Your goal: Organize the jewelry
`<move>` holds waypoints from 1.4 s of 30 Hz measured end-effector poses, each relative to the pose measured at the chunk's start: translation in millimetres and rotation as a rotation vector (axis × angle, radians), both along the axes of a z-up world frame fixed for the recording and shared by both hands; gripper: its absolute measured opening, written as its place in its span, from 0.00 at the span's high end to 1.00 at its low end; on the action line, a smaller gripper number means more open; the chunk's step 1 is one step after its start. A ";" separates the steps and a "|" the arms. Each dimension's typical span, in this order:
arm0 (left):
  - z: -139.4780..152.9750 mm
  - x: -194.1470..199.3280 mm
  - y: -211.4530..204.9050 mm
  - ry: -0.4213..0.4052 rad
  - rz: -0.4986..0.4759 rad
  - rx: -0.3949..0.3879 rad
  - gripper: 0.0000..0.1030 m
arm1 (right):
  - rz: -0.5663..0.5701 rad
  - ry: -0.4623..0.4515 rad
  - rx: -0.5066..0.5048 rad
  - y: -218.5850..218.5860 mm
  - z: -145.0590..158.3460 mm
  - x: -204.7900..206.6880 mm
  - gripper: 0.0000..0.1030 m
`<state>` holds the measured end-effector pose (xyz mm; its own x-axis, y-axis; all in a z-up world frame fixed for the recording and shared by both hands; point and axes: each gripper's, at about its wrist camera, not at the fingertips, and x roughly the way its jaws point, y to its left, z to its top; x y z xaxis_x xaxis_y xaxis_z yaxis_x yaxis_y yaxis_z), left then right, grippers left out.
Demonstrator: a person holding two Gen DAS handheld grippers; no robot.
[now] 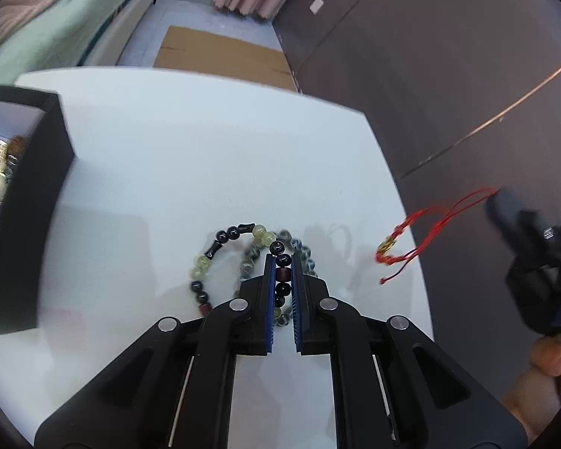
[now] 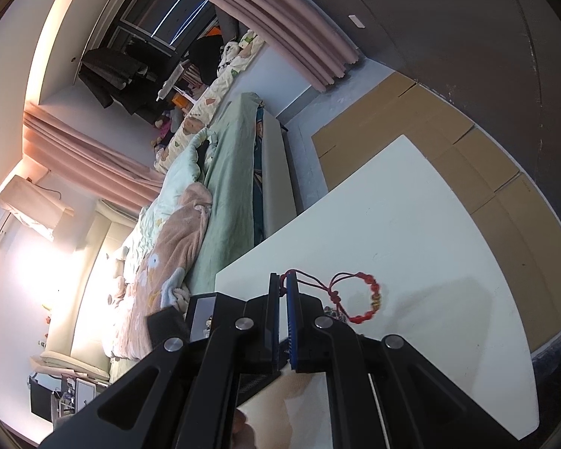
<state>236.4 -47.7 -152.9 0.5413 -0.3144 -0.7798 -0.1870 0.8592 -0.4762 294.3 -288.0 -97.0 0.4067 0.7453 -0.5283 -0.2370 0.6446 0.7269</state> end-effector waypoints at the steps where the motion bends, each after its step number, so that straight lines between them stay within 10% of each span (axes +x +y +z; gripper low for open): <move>1: 4.1 -1.6 3.0 -0.008 0.006 0.001 0.92 | 0.003 -0.001 0.001 0.9 0.0 -0.2 0.96; 21: 92.2 -49.5 83.6 -0.220 0.095 0.029 0.92 | 0.134 -0.128 0.025 74.6 27.0 -25.7 0.96; 32: 80.9 -72.3 142.3 -0.276 0.170 -0.031 0.92 | 0.174 -0.235 0.005 111.6 36.8 -41.3 0.96; 33: 78.1 -72.8 150.1 -0.265 0.184 -0.042 0.88 | 0.177 -0.240 0.010 114.6 37.4 -41.6 0.96; 36: 76.9 -76.7 163.3 -0.241 0.197 -0.029 0.30 | 0.195 -0.256 0.021 128.2 37.9 -42.2 0.96; 42: 75.0 -95.8 188.5 -0.224 0.219 0.010 0.18 | 0.239 -0.286 0.044 155.6 40.9 -47.7 0.96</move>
<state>140.6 140.8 -77.9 0.7537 -0.1639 -0.6364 -0.2599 0.8151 -0.5177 246.6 -132.4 -56.1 0.3447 0.8567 -0.3838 -0.5743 0.5159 0.6357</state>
